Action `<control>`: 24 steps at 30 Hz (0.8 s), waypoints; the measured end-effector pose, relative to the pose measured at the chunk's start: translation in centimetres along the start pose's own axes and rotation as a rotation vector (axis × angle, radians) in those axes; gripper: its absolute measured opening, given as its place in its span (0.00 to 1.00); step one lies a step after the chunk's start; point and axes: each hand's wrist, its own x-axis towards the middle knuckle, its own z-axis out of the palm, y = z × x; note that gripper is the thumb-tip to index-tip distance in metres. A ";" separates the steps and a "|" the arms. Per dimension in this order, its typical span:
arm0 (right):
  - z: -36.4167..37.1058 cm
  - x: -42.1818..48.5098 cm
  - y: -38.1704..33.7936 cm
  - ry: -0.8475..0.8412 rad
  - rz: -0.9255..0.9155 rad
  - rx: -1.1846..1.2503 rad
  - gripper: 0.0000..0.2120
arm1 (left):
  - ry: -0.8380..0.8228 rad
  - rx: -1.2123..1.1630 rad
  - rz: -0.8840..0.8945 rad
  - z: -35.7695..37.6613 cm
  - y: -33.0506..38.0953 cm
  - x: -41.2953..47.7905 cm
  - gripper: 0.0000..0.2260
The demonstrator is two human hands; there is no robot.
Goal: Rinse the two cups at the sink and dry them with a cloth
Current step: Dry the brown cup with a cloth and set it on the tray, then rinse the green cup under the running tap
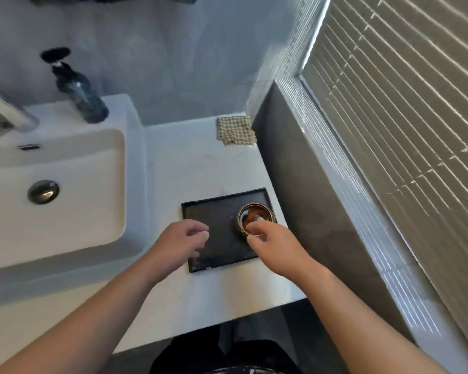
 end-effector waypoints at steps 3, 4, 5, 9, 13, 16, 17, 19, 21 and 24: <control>1.9 -0.8 -1.9 -0.061 -0.090 0.052 0.17 | 0.126 -0.110 -0.012 -1.7 -1.5 -4.4 0.06; 2.6 -0.9 -2.6 -0.086 -0.127 0.056 0.16 | 0.179 -0.150 -0.017 -2.2 -2.2 -5.9 0.06; 3.2 -1.1 -3.4 -0.108 -0.168 0.057 0.16 | 0.231 -0.193 -0.022 -2.8 -3.0 -7.2 0.05; 5.9 -1.4 -6.9 -0.189 -0.313 0.019 0.12 | 0.444 -0.384 -0.046 -4.9 -6.6 -12.5 0.05; 9.3 -2.1 -10.5 -0.273 -0.429 -0.011 0.12 | 0.661 -0.539 -0.062 -7.6 -10.2 -18.2 0.05; 12.2 -3.2 -13.4 -0.364 -0.504 -0.067 0.11 | 0.822 -0.624 -0.060 -9.6 -12.9 -22.7 0.06; 13.2 -3.6 -14.3 -0.392 -0.523 -0.078 0.10 | 0.866 -0.643 -0.055 -10.3 -13.8 -24.1 0.06; 15.2 -4.1 -15.9 -0.434 -0.566 -0.109 0.09 | 0.940 -0.679 -0.046 -11.7 -15.4 -26.3 0.07; 17.2 -4.7 -17.4 -0.463 -0.598 -0.140 0.09 | 1.002 -0.714 -0.039 -13.1 -17.1 -28.0 0.06; 20.0 -5.1 -19.1 -0.489 -0.592 -0.167 0.11 | 1.086 -0.808 0.008 -15.8 -19.9 -29.4 0.07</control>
